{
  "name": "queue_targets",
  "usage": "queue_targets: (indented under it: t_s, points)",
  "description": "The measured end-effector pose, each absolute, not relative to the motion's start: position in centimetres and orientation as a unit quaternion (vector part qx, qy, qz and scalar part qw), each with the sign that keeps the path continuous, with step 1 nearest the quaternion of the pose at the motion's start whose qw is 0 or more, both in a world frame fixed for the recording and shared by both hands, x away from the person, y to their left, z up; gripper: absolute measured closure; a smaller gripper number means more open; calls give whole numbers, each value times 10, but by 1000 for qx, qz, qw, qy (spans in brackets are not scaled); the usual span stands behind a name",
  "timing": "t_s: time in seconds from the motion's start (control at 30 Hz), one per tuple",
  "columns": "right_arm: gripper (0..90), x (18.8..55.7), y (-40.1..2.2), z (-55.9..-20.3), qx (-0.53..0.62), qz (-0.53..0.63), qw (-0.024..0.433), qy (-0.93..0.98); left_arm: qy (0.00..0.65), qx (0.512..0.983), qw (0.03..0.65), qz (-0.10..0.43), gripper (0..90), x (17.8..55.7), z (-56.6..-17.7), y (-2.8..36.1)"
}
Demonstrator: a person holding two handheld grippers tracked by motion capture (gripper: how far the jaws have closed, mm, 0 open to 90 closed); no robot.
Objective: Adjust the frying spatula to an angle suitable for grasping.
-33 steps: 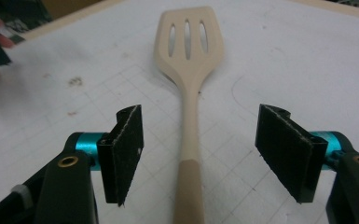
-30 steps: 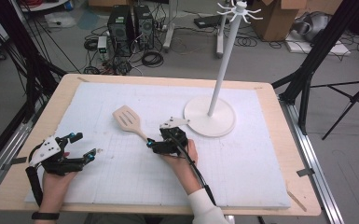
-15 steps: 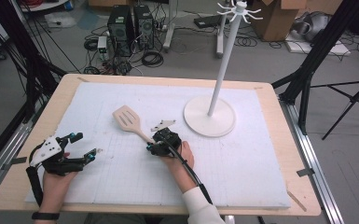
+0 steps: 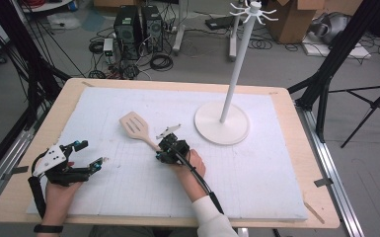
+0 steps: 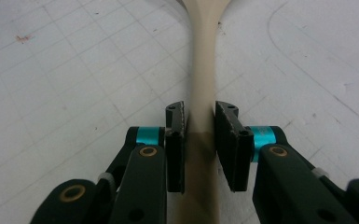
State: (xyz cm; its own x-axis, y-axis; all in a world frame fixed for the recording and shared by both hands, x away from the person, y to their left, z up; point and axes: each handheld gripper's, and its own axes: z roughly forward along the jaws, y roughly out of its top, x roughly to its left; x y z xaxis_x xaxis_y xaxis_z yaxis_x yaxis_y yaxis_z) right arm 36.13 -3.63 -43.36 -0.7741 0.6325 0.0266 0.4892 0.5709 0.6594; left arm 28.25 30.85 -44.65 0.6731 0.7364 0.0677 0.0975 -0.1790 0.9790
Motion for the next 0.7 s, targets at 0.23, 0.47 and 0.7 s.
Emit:
queue_targets:
  t_s: [0.23,0.47,0.7]
  points:
    - [756,362,-42,-430,301,341,96,885,292,711,575,281,171,282,-447,310]
    - [756,356,-60,-416,269,379,92,881,292,702,584,283,173,280,-447,312]
    - [756,337,-99,-389,161,414,105,890,292,695,593,283,174,280,-447,313]
